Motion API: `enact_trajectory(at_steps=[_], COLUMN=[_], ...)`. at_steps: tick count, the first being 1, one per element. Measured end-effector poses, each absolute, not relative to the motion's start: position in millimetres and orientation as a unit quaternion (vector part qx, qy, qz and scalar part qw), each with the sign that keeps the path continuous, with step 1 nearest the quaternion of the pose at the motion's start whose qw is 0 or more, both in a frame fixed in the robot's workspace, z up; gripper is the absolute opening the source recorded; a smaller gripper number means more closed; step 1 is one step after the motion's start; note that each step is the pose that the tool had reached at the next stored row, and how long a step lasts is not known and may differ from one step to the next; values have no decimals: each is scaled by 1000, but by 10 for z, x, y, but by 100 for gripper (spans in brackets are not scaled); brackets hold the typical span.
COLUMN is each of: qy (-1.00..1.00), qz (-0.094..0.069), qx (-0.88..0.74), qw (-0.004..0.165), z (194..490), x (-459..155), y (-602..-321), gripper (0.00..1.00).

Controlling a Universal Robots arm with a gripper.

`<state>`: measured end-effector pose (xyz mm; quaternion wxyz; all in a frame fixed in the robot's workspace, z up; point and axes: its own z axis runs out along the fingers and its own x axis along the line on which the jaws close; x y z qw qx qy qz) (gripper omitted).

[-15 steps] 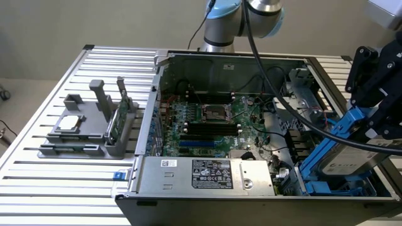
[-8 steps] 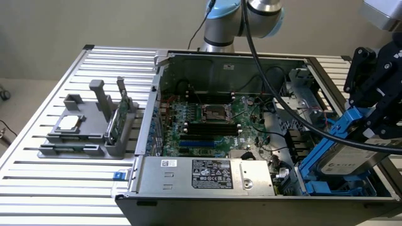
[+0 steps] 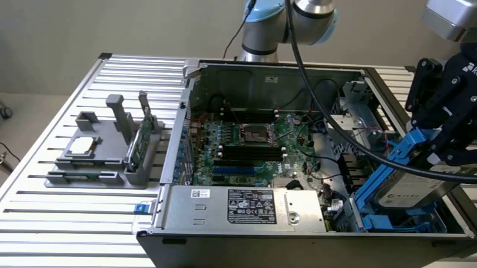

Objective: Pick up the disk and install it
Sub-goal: 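Insert the disk into the insertion slot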

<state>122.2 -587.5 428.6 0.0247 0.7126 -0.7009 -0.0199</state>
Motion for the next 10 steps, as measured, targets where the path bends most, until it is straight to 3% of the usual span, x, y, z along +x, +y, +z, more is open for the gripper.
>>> enact_trajectory(at_steps=[10], qy=[-703], qz=[-17], qx=[711], qw=[22], z=[4202], x=[1175], y=[-5875], gripper=[33])
